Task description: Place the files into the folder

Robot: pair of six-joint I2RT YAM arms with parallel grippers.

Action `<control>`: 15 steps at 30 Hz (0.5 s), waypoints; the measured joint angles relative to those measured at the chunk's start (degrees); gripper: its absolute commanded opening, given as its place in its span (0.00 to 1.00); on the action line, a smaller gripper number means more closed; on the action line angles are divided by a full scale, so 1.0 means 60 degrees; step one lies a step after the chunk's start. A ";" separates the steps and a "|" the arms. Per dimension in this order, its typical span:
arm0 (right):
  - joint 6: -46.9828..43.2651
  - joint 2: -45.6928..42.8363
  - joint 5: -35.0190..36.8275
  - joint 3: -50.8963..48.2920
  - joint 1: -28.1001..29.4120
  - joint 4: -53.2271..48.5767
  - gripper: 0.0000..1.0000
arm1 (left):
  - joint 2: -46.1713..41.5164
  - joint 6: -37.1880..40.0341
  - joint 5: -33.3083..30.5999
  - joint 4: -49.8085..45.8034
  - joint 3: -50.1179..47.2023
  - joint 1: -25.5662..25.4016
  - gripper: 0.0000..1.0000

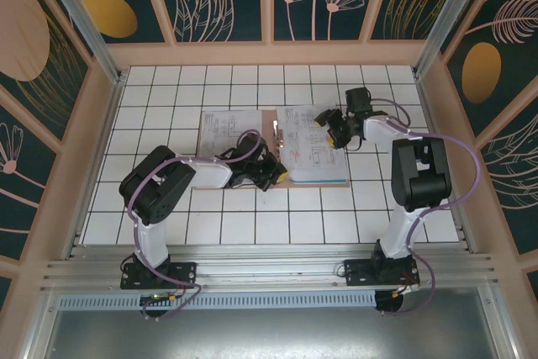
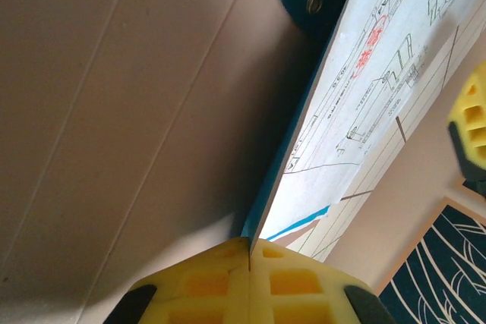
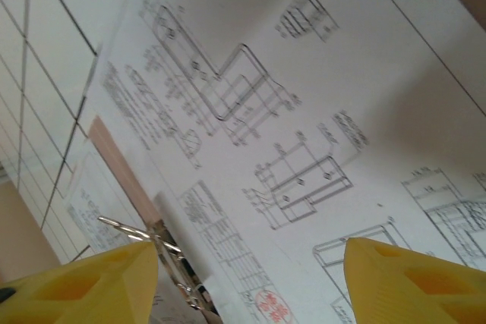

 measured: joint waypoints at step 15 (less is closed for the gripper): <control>0.0244 0.0000 -0.0182 -0.0991 0.0000 0.0226 0.66 | 0.0000 -0.0069 -0.0036 0.0000 0.0004 0.0000 0.28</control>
